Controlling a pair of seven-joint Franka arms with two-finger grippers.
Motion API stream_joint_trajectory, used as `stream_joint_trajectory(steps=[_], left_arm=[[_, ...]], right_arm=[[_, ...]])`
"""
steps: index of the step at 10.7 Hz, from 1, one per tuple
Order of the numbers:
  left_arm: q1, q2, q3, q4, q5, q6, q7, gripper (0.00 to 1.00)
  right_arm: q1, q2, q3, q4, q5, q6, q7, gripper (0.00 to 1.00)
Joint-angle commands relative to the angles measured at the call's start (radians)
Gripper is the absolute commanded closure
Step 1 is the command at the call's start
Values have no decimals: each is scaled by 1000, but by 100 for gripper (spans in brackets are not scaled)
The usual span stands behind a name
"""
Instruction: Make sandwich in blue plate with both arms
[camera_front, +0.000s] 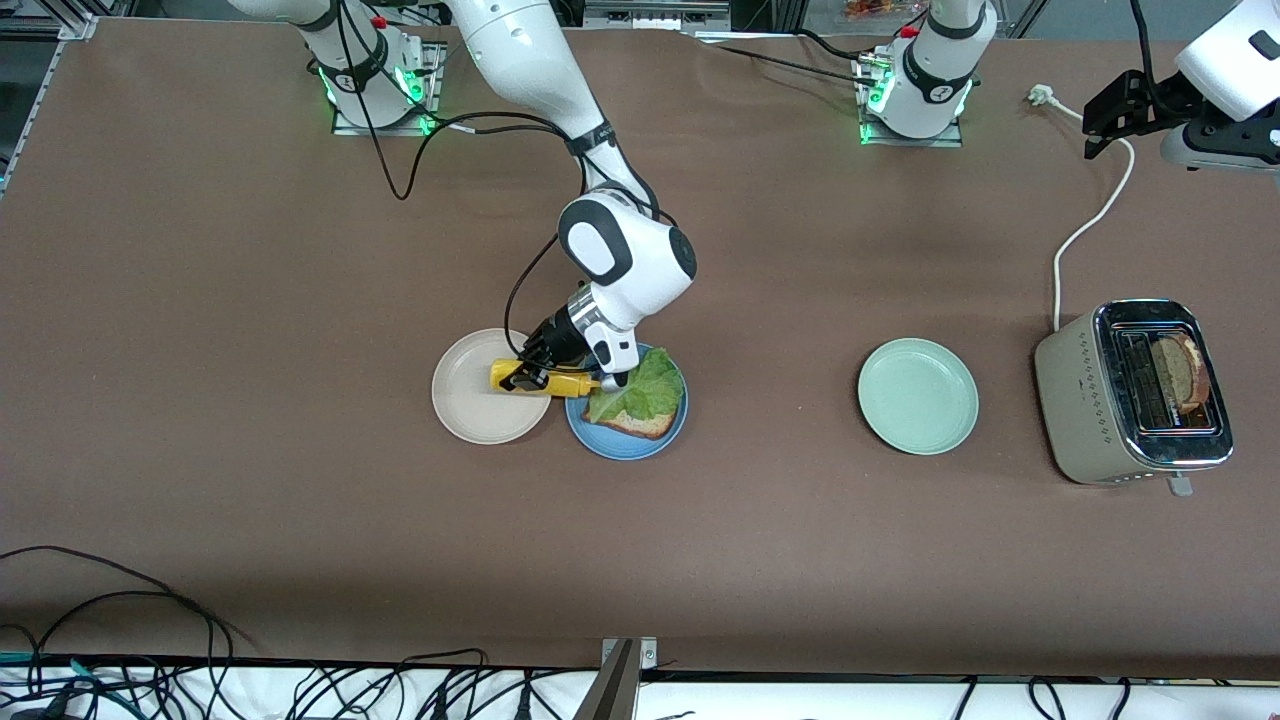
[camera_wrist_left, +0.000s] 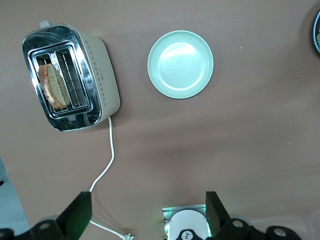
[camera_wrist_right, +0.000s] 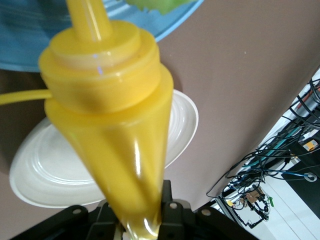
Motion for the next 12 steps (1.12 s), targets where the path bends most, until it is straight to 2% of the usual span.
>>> stream_joint_trajectory(steps=[1,3,5,7,8,10,12], left_arm=[[7,2,-3,18,-19,-9,-7,0],[7,2,-3,16,-19,-9,-7,0],[7,2,-2,18,-19,-9,-7,0],[7,2,-3,18,-19,-9,-7,0],[7,2,-3,16,-19,-9,-7,0],[7,2,-3,16,-17,-10,-7,0],[7,2,-3,16,-17,-12,-7,0]], right_arm=[[-1,5,3,16,-53,-36,24,100],[-5,-1,6,16,-48,-39,21,100],[-66,-61,30,14,10,-14,4,100],[-200,-194,125,-74,24,78,-48,100],[-273,-258,171,-116,66,114,-98,100],[-417,-326,253,-132,242,142,-192,100],[-537,-356,299,-129,475,181,-294,100]])
